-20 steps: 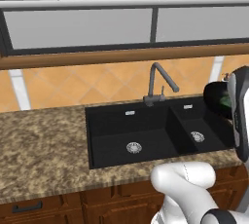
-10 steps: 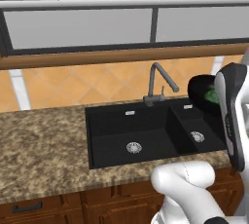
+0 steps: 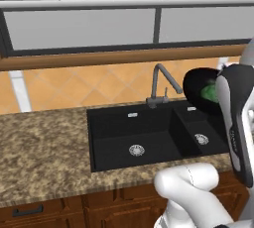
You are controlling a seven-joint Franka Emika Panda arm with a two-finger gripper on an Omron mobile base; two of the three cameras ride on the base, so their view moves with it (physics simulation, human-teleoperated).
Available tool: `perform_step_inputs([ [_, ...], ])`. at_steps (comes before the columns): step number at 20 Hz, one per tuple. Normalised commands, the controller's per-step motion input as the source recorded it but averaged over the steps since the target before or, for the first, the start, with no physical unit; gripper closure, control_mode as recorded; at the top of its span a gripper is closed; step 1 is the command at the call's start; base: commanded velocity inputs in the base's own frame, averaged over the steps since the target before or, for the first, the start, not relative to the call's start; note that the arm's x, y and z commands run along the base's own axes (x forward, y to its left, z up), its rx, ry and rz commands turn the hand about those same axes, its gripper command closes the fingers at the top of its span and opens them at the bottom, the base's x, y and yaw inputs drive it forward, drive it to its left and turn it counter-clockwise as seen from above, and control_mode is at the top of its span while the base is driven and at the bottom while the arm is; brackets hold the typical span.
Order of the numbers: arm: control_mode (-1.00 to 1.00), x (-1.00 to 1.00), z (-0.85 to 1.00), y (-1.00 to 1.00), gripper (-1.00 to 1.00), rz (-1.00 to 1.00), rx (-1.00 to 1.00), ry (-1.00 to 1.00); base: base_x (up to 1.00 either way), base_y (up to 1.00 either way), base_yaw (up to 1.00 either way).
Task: Pick the broccoli from the sink and place it in the bowl. Then pick the bowl and place it in the microwave. Then close the microwave door and press the start button.
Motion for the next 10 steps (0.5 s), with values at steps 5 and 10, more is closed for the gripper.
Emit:
perform_step_inputs([
  [5, -1.00, -0.29, 0.08, 0.00, 1.00, 0.00, 0.02, -0.01, 0.00, 0.00, 0.00],
  [10, -1.00, -0.43, 0.05, 0.00, 1.00, 0.00, 0.03, -0.07, 0.00, 0.00, 0.00],
])
